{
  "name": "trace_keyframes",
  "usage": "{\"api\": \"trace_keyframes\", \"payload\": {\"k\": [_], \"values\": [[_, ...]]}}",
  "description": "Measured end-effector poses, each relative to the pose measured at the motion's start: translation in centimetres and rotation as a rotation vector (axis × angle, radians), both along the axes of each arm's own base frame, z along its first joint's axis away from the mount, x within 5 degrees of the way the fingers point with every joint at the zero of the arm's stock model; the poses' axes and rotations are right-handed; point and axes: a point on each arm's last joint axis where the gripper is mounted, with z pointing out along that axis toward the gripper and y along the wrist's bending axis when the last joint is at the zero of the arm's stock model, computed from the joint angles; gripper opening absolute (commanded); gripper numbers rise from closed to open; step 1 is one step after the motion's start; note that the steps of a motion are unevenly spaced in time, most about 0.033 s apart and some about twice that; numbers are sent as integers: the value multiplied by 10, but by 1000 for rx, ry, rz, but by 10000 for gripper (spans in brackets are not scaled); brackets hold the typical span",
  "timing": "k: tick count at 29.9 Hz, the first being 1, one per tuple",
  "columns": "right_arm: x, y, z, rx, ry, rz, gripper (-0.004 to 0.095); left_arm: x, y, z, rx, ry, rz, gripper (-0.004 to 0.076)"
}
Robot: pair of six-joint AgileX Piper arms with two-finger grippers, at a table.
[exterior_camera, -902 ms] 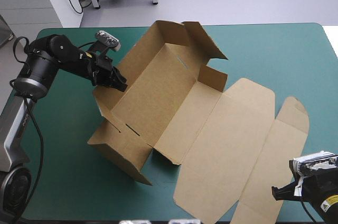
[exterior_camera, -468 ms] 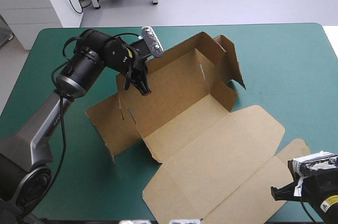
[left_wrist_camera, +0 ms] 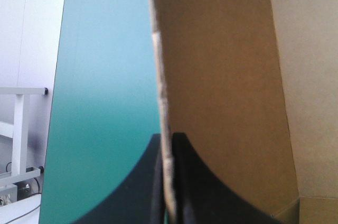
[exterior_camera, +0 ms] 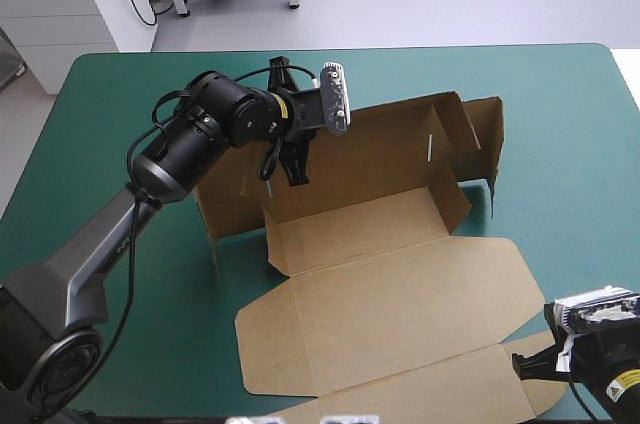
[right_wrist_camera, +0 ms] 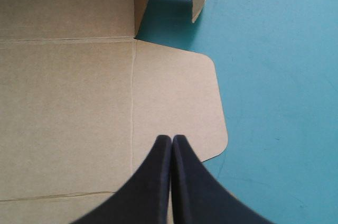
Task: Fold the box
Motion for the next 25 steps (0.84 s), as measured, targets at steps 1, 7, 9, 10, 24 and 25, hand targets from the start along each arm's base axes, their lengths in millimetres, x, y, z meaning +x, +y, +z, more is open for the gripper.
{"api": "trace_keyframes", "payload": {"k": [1, 7, 9, 10, 24, 25], "values": [[0, 0, 0, 0, 0, 0, -21, -1, 1, 0, 1, -8, -8, -8], [0, 0, 0, 0, 0, 0, -21, -17, 4, 9, 1, -125, -70, -8], [0, 0, 0, 0, 0, 0, -21, -23, 7, 11, -2, -164, -91, -8], [0, 0, 0, 0, 0, 0, -21, -26, 9, 12, -1, -184, -104, -8], [-8, -1, 31, 29, -89, -11, -21, -57, 24, -30, 43, -404, -227, -8], [-9, -1, 33, 34, -88, -14, -21, -58, 24, -35, 42, -418, -236, -8]]}}
